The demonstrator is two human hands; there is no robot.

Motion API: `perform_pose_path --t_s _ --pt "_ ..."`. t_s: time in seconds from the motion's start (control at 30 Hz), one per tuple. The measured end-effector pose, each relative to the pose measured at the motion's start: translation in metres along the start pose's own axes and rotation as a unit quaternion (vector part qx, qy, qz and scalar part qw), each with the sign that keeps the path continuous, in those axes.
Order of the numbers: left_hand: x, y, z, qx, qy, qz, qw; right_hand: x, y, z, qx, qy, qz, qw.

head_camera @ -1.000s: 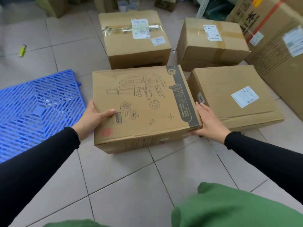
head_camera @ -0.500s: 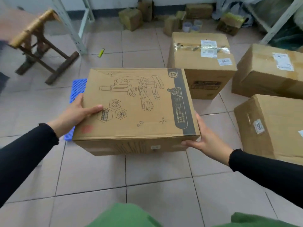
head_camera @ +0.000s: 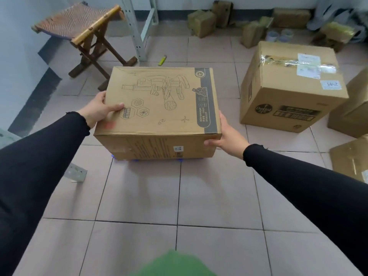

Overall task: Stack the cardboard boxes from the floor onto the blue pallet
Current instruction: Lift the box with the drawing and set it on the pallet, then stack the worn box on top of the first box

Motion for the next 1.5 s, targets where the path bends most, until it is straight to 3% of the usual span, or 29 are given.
perform_pose_path --t_s 0.47,0.57,0.7,0.8,1.0,1.27,1.5 --pt "-0.012 0.0 0.037 0.02 -0.039 0.045 0.998 0.005 0.017 0.024 0.024 0.044 -0.014 0.999" --pt "0.003 0.001 0.032 0.046 -0.037 0.149 0.987 0.002 0.012 0.02 0.008 0.049 -0.079 0.996" --pt "0.051 0.025 0.018 0.113 0.067 0.38 0.916 0.0 -0.027 -0.002 -0.022 0.037 -0.256 0.966" --pt "0.101 0.088 0.0 0.072 0.152 0.459 0.873 0.005 -0.077 -0.034 0.013 0.036 -0.347 0.937" --pt "0.193 0.247 -0.046 -0.056 0.265 0.485 0.831 0.052 -0.176 -0.132 0.091 0.074 -0.421 0.9" --pt "0.273 0.469 -0.142 -0.158 0.404 0.484 0.76 0.182 -0.265 -0.312 0.112 0.213 -0.377 0.894" --pt "0.285 0.638 -0.212 -0.254 0.417 0.482 0.727 0.303 -0.315 -0.47 0.129 0.33 -0.305 0.884"
Point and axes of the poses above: each hand's wrist, its own z-axis towards the middle knuckle, its own y-axis out of the palm, x = y × z, the point moved 5 cm from there along z, towards the middle knuckle, and after that the axes turned 6 degrees about -x, right-handed, at the moved point
